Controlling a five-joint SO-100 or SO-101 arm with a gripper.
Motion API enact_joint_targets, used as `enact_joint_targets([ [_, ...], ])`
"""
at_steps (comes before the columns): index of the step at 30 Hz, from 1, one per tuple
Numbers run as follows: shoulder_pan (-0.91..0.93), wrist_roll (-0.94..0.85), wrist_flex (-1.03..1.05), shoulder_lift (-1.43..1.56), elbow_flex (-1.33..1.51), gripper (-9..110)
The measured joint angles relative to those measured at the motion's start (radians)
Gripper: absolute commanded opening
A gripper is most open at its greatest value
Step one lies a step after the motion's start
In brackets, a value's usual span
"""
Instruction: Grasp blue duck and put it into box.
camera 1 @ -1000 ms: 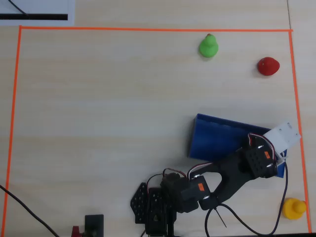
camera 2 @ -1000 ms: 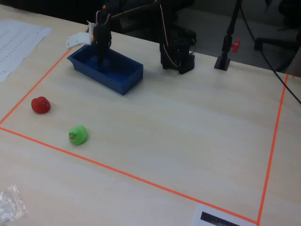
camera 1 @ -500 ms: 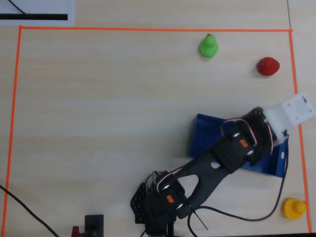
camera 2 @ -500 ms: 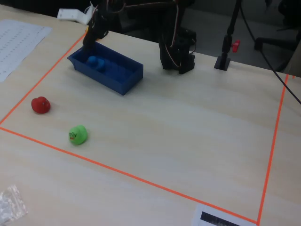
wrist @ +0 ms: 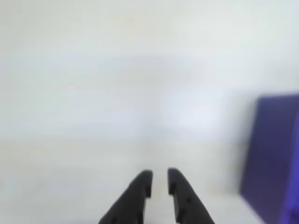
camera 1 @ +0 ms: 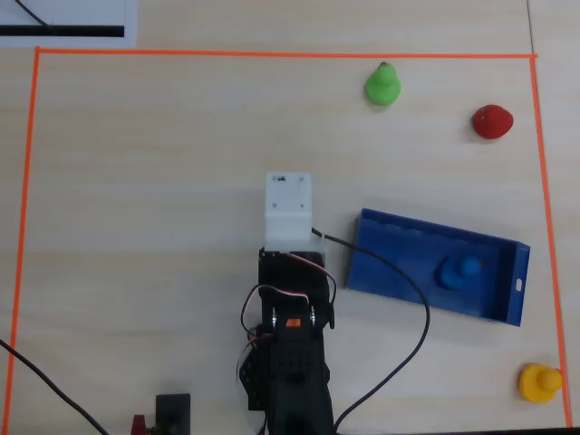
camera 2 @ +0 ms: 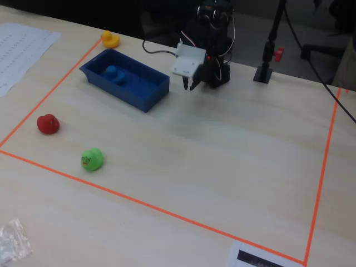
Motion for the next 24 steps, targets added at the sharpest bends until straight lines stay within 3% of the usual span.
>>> enact_joint_targets([
  [4,-0.006,0.002,0.029,0.172,0.183,0],
  [11,-0.025,0.002,-0.069,0.195,0.365,0],
  [24,-0.025,-0.002,-0.035,0.196,0.414,0],
])
